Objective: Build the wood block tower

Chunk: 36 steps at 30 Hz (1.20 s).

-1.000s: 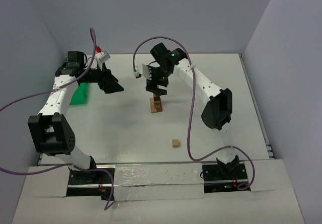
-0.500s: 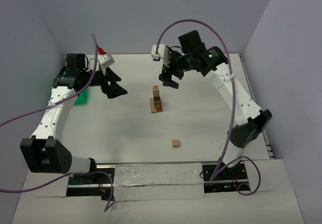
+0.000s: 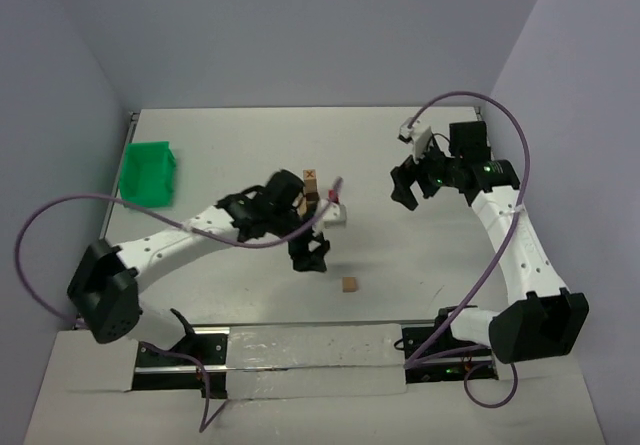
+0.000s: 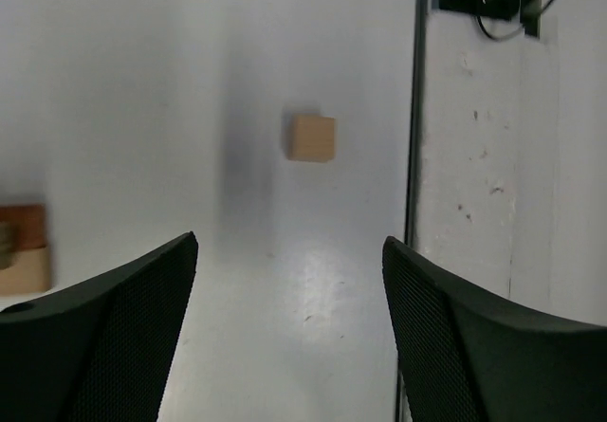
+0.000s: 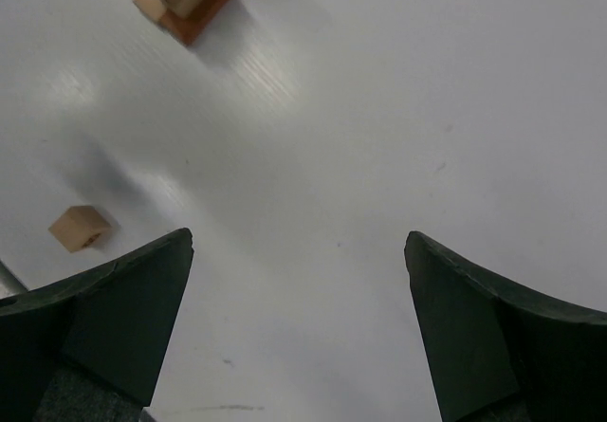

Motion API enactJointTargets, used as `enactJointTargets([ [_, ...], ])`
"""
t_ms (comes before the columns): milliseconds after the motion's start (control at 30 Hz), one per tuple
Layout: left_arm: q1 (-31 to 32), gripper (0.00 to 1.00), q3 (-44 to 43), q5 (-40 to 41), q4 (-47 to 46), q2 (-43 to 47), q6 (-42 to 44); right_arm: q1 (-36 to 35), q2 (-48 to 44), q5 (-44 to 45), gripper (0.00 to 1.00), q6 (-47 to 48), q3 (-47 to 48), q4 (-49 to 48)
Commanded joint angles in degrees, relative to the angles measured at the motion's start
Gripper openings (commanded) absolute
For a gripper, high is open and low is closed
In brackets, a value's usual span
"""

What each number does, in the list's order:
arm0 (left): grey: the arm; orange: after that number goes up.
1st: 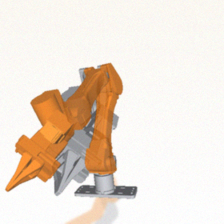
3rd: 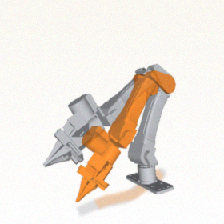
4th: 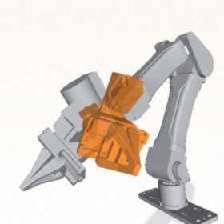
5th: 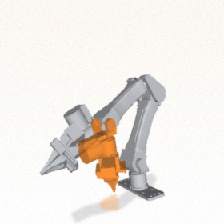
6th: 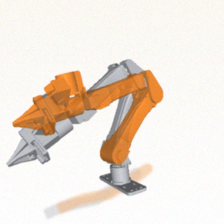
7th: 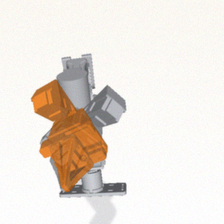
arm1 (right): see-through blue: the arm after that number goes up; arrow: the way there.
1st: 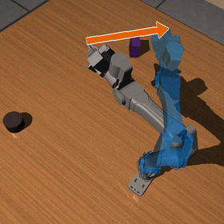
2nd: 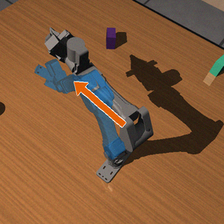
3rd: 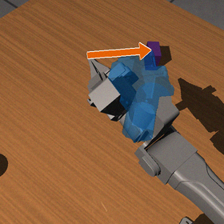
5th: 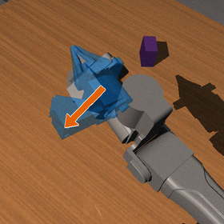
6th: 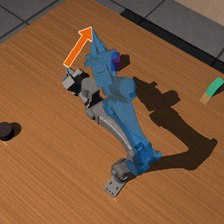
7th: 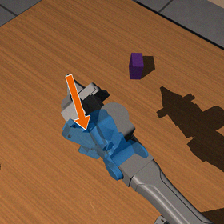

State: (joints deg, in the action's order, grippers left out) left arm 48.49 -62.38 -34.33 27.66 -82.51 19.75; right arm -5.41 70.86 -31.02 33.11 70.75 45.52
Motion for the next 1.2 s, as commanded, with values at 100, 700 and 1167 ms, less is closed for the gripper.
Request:
enactJointTargets([
  [100, 11.27, 0.75, -0.16, 11.27, -10.25, -10.8, -4.67, 15.4, -6.84, -3.87, 1.0, -3.96, -9.46, -5.32],
  [700, 17.43, 0.65, -2.39, 19.66, -15.88, -20.86, -6.93, 23.52, -5.38, -11.96, 1.0, -4.28, -14.86, -6.76],
  [1167, 17.95, 0.47, -1.83, 20.8, -16.14, -21.55, -7.12, 23.52, -5.14, -12.02, 1.0, -4.43, -15.32, -7.24],
])
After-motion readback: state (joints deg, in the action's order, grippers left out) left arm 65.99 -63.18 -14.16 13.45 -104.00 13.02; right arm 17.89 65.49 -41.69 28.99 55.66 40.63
